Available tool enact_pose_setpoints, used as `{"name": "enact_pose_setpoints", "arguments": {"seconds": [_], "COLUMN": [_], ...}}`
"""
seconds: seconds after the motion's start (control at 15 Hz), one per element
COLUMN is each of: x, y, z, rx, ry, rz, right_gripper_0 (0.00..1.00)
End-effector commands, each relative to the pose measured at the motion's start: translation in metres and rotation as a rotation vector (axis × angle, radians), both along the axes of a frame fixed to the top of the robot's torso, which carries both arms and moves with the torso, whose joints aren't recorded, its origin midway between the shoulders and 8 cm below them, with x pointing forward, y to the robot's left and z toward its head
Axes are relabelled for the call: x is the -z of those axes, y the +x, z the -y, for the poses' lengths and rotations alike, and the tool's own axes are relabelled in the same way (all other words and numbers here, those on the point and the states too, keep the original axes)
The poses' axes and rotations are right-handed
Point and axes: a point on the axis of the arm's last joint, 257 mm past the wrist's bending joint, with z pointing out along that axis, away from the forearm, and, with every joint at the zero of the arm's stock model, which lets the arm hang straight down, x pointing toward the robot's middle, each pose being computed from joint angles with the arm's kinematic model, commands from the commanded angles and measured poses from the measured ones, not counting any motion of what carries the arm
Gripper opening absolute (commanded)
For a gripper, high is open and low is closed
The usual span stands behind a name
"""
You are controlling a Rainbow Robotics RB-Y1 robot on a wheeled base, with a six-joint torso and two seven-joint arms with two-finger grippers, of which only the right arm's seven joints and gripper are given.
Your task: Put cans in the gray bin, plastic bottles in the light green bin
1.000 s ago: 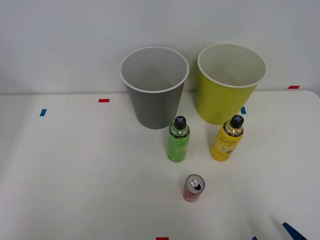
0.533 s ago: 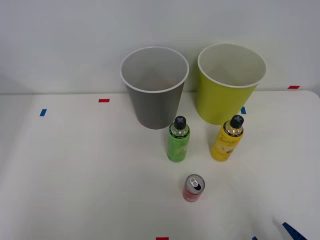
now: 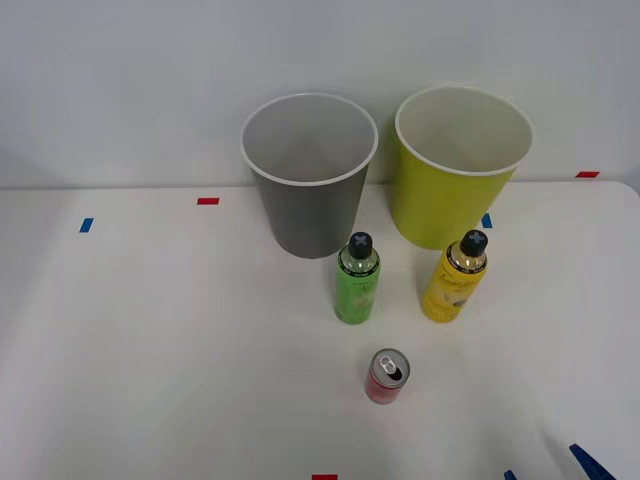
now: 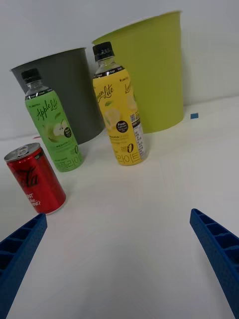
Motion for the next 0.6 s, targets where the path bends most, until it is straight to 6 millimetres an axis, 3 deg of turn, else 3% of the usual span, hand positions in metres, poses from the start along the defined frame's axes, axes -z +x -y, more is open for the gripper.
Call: {"name": "enact_pose_setpoints", "arguments": {"seconds": [0.07, 0.33, 0.6], "x": [-0.010, -0.016, -0.023], "y": [0.006, 0.018, 0.045], "z": [0.003, -0.011, -0.016], "rx": [0.029, 0.029, 0.020], "ry": [-0.062, 0.013, 0.021], "rz": [0.057, 0.080, 0.109], "right_gripper_0": [1.00, 1.00, 1.00]}}
